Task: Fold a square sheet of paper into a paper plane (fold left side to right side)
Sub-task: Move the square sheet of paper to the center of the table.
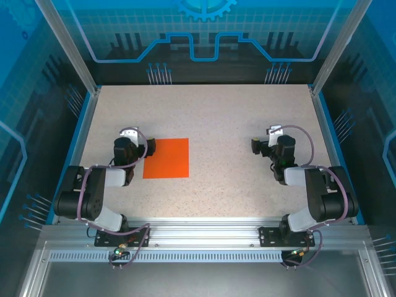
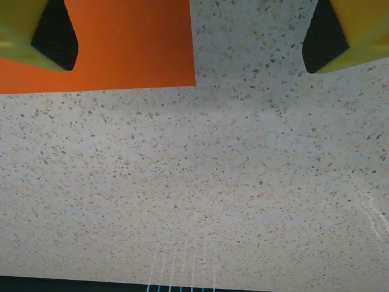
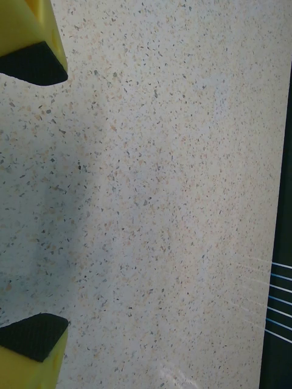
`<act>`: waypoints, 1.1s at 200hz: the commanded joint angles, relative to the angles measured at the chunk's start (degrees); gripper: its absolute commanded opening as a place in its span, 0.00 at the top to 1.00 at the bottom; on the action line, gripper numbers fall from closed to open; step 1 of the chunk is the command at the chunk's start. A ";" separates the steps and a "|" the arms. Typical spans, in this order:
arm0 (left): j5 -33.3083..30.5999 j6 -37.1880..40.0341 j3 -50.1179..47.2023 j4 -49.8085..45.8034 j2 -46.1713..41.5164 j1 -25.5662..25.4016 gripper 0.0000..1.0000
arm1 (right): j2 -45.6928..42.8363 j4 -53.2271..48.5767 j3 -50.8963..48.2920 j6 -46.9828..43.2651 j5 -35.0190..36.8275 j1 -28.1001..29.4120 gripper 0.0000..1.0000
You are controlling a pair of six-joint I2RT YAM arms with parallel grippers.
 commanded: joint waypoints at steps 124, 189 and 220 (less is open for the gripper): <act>1.42 -0.16 0.84 0.49 -0.08 0.32 0.01 | 0.16 2.30 -0.04 0.02 0.72 0.22 0.00; 1.43 -0.16 1.00 0.40 -0.12 0.32 0.01 | 0.14 2.30 -0.05 0.25 0.07 -0.10 0.00; 1.38 -0.25 1.45 -0.65 -0.56 0.32 0.01 | 0.05 2.47 -0.12 0.21 -0.09 -0.23 0.00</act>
